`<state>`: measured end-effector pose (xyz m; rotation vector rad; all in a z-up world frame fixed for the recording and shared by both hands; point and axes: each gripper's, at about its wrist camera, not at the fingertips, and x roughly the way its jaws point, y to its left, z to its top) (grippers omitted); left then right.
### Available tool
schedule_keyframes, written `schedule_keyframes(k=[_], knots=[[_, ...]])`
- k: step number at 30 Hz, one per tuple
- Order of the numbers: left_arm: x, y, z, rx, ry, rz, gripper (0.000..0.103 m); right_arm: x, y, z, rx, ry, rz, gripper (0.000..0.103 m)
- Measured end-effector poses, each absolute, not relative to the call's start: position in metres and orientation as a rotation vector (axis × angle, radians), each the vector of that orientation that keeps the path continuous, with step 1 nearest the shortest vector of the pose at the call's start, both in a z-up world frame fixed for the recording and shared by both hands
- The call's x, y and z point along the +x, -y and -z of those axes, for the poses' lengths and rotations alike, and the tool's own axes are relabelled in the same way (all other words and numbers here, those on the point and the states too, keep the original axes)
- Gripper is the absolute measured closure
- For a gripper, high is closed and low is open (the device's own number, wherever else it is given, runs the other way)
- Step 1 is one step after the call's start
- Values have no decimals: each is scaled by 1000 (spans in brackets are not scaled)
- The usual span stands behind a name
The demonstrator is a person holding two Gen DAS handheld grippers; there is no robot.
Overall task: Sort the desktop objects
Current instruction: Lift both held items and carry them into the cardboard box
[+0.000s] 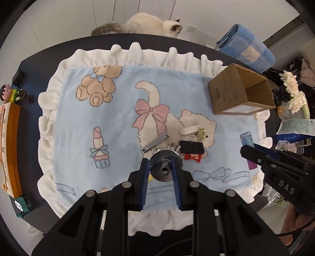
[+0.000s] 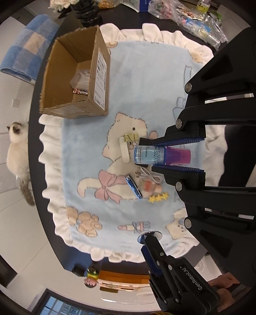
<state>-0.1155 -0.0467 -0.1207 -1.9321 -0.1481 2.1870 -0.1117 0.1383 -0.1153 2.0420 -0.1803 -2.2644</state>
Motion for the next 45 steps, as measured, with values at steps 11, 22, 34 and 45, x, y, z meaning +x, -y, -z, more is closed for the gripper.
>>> schedule_keyframes(k=[11,22,34,45], knots=[[-94,34,91,-1898,119,-2224,80,-85,-146,74,1995,167,2294,84],[-107,-5,80,-1875,90,-2245,80,-99,-184,65,1957,184,2310,84],[-143,-78,81,-1849,52,-2222,80,-129,-240,69,1948,197,2312,84],[-181,-132,82,-1826,24,-2219,80,-160,-293,79,1943,215,2329,83]])
